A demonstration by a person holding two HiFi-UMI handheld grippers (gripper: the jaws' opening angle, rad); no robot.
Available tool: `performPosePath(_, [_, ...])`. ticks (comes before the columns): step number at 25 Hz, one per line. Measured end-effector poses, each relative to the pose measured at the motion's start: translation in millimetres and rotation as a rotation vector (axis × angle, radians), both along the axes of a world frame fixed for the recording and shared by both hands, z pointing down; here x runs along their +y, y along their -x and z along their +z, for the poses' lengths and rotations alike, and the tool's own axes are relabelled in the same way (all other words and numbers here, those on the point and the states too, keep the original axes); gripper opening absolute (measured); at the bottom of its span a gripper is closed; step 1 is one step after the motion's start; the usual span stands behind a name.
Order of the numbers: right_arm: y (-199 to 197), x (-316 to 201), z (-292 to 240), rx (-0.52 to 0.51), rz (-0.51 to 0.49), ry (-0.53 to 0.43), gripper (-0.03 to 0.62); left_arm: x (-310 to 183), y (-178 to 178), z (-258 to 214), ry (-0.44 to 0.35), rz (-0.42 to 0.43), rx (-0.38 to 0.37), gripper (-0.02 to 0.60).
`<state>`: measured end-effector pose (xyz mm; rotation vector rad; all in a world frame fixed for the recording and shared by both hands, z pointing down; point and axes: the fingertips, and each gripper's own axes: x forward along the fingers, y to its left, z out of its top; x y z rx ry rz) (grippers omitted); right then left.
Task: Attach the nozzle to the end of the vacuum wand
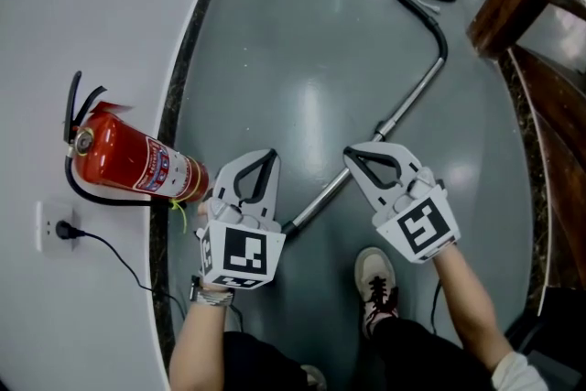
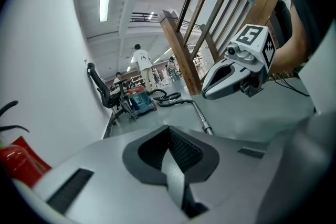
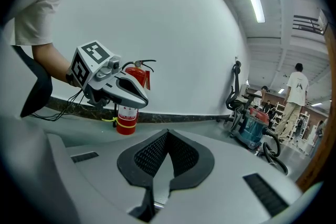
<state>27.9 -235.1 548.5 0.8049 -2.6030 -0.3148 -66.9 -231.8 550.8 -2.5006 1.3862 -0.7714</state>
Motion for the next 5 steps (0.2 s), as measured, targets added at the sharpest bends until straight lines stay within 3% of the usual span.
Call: performPosePath(5, [-2.1, 0.1, 0.8, 0.003, -0.002, 0.004, 0.026, -0.9, -1.9, 1.7, 0.003, 0.000, -0.009, 0.002])
